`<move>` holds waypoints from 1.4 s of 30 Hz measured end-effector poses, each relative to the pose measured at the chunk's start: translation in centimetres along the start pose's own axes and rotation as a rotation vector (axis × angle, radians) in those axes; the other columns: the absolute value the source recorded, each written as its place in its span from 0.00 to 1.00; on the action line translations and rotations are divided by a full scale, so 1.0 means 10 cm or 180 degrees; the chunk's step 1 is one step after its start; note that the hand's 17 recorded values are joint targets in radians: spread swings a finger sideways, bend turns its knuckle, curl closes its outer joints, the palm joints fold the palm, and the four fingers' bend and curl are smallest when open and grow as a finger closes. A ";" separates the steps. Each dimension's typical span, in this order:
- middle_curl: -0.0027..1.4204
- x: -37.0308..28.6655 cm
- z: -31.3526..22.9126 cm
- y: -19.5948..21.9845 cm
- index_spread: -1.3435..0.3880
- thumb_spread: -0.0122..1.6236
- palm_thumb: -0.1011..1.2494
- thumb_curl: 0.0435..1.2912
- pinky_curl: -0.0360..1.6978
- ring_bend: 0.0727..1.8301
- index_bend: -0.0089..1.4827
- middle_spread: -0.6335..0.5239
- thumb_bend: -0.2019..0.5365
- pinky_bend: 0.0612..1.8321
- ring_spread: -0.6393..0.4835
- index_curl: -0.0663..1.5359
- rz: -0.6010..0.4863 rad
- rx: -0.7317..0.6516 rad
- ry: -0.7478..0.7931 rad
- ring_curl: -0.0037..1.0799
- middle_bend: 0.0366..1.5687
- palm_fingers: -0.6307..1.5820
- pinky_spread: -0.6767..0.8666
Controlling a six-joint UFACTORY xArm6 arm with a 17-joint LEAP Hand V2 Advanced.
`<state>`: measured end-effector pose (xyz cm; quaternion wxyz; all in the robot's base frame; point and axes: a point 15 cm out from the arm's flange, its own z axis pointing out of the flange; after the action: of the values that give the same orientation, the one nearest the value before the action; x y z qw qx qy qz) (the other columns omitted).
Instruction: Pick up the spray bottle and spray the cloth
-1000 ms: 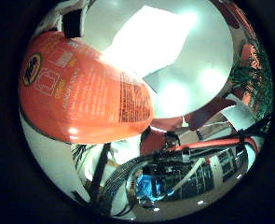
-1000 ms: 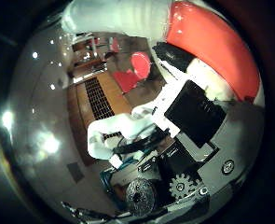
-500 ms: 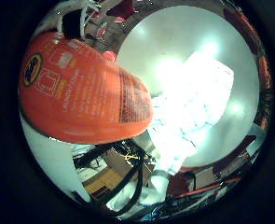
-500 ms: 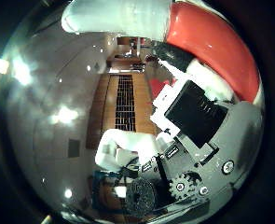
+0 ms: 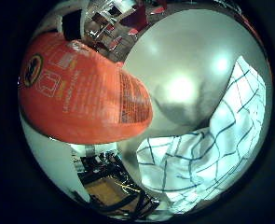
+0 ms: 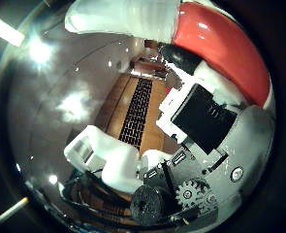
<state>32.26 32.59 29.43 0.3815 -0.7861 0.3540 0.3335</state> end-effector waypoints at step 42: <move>0.41 0.19 0.13 0.18 0.60 0.52 0.69 0.50 0.50 0.64 0.24 0.44 0.24 0.52 0.36 0.46 0.0016 -0.0163 -0.0015 0.52 0.63 0.66 0.14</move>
<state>31.46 32.33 26.67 0.3613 -0.7939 0.3464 0.3453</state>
